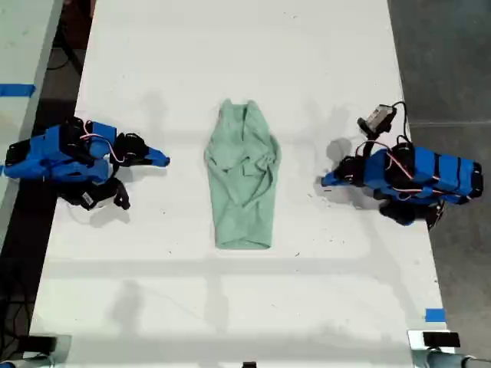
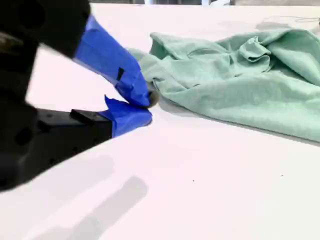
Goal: Fold t shirt
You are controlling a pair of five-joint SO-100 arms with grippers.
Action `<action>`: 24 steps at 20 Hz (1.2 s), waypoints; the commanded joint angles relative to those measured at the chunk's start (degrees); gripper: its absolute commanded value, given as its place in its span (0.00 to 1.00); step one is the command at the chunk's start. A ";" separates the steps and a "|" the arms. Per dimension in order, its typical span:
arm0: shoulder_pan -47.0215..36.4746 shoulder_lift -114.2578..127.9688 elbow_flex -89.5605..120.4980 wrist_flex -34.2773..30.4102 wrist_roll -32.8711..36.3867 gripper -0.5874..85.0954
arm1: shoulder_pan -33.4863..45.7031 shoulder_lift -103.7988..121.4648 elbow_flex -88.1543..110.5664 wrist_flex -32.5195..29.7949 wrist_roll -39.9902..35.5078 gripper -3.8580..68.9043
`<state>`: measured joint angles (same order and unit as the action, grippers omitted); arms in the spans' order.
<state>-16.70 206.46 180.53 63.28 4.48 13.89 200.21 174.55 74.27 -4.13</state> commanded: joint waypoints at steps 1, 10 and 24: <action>0.35 0.09 0.79 -1.23 -5.19 0.01 | -0.79 0.88 2.81 1.49 14.33 0.04; 1.85 -17.84 -7.56 -3.08 -17.49 0.01 | -1.41 0.53 -1.85 0.26 17.14 0.05; 29.36 -121.82 -104.24 5.63 -28.83 0.01 | -20.83 -95.10 -77.34 -8.53 15.12 0.05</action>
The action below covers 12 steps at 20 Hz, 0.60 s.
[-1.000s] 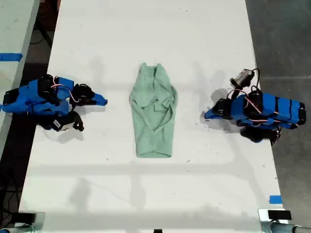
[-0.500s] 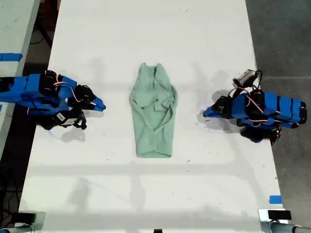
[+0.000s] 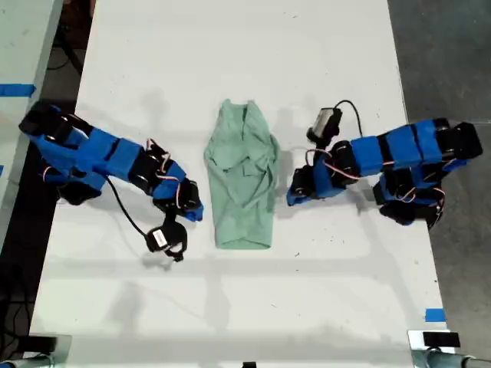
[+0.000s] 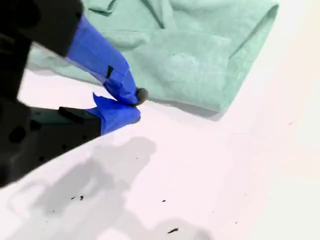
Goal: Fold t shirt
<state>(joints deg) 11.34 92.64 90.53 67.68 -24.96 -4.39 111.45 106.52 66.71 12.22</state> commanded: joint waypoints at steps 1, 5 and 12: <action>1.49 -12.13 -18.90 2.11 0.88 0.01 | -3.60 -9.58 -12.22 -0.88 -1.32 0.05; 0.97 -21.53 -26.89 2.72 1.93 0.01 | -7.03 -19.25 -23.03 1.85 -1.32 0.05; -1.14 -30.06 -29.00 1.76 5.54 0.19 | -9.84 -25.66 -28.04 3.52 2.81 0.22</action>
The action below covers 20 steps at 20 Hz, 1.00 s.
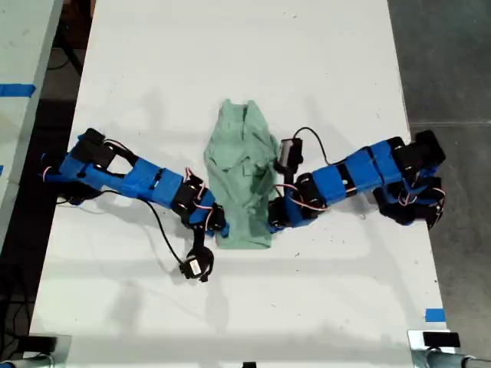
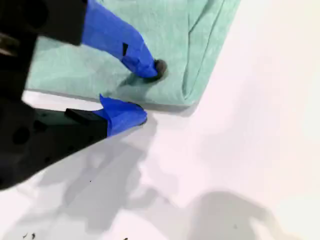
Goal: Fold t shirt
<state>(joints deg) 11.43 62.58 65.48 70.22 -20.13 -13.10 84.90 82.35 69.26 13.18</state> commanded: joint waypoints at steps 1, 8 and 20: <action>-1.05 -0.88 -4.57 -0.88 0.62 0.20 | -1.23 0.97 -3.96 1.23 2.11 0.30; -0.35 -3.60 -5.45 -2.64 0.53 0.01 | -1.23 -2.81 -4.13 -0.70 1.49 0.42; 0.70 -0.97 -6.24 -2.64 3.34 0.01 | -2.37 -15.64 -19.78 5.27 2.20 0.08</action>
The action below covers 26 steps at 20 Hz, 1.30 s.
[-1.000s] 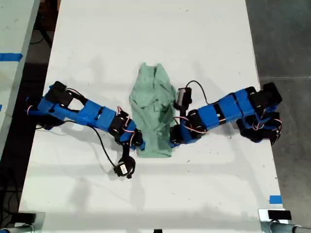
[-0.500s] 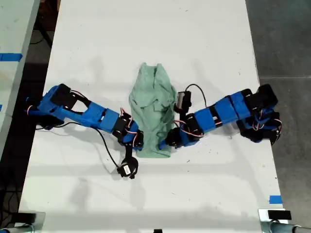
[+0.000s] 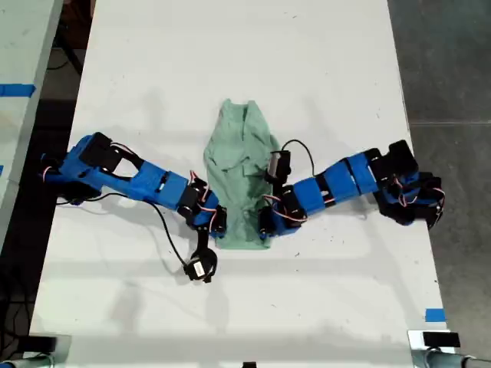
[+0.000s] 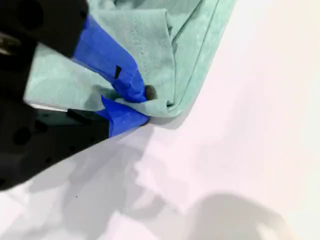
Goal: Fold t shirt
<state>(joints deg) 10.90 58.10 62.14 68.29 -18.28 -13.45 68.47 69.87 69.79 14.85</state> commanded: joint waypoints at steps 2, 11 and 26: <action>2.55 7.73 -3.78 -1.32 3.08 0.01 | -3.78 2.29 -15.21 8.79 0.35 0.08; -9.93 28.30 -1.14 8.26 8.70 0.01 | 11.60 26.19 -5.80 8.00 -7.21 0.08; -41.66 33.57 2.11 15.47 22.85 0.27 | 44.03 43.07 16.35 -0.79 -26.02 0.52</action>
<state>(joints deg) -27.69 83.32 66.71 81.47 3.60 27.60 104.15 86.92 65.48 -9.84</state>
